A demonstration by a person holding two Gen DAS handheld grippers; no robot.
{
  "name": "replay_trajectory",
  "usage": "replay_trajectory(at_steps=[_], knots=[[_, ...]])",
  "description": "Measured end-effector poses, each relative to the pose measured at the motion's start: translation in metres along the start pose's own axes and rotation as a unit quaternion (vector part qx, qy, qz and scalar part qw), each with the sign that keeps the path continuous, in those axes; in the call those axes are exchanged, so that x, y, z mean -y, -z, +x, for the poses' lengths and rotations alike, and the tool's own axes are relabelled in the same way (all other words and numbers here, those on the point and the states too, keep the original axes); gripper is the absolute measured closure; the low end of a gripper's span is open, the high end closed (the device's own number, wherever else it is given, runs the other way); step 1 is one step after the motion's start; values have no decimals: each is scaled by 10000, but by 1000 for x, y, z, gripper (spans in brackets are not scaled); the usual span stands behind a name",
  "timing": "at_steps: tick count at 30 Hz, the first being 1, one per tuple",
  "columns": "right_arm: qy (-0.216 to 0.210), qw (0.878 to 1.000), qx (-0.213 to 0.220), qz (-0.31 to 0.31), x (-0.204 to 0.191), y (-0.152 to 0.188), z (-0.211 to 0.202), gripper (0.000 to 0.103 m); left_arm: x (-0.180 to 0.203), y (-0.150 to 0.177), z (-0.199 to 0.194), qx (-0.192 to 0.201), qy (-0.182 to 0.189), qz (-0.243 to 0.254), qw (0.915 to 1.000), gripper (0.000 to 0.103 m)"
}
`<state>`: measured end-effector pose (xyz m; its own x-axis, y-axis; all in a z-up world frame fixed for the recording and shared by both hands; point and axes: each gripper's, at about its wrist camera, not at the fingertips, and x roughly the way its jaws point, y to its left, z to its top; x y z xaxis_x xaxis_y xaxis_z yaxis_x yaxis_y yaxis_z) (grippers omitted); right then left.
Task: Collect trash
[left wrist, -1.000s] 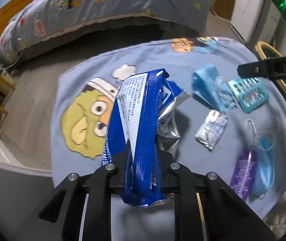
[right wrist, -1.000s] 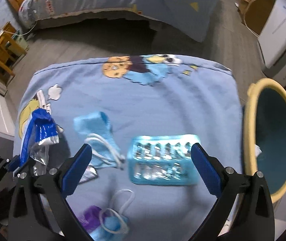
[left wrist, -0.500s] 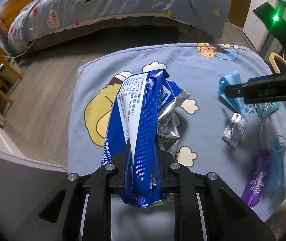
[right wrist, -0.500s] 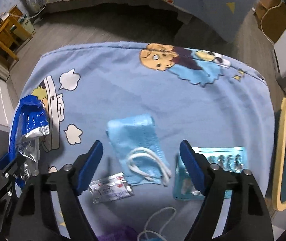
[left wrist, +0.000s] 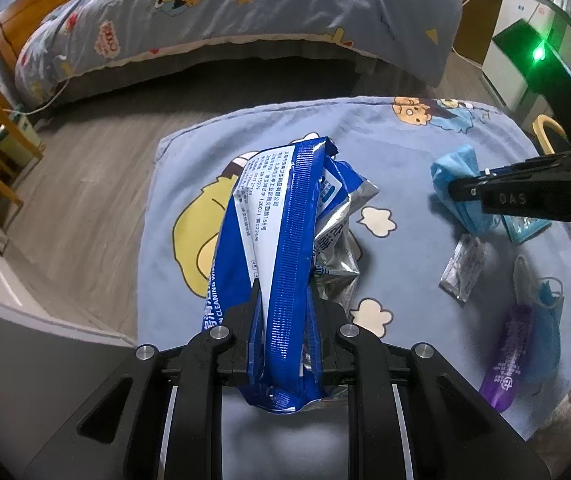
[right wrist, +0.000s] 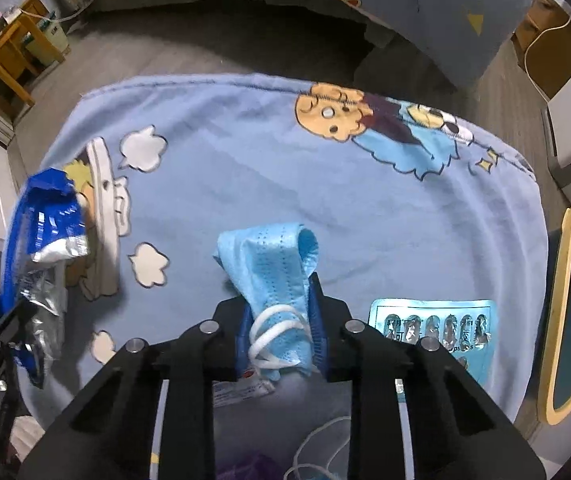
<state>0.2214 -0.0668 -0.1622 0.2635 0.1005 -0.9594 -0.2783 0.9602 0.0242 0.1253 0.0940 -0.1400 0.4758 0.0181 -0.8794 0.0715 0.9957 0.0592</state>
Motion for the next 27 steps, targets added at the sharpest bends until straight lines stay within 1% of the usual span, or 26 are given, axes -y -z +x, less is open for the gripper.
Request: replay_trajectory(at_steps=[4,9,16,23,25,27], knots=[[-207,9995,211,85,-1,1,-24,81,1,0,-5,64,16,11,10000,82],[-333,9981,480,172,4,2,-53,81,3,-2,-19,238,36,59,9997,82],[-513,9933,952,403,21,7,-109,81,13,-12,-54,714,97,160,9973,82],[-391,9893,1278,579,50,19,-144,81,30,-26,-86,1108,222,251,9933,82],[-334,9886,1317,648,61,24,-149,81,39,-29,-95,1238,334,282,9913,82],[-261,9878,1343,746,75,28,-152,81,48,-30,-100,1281,423,313,9904,82]])
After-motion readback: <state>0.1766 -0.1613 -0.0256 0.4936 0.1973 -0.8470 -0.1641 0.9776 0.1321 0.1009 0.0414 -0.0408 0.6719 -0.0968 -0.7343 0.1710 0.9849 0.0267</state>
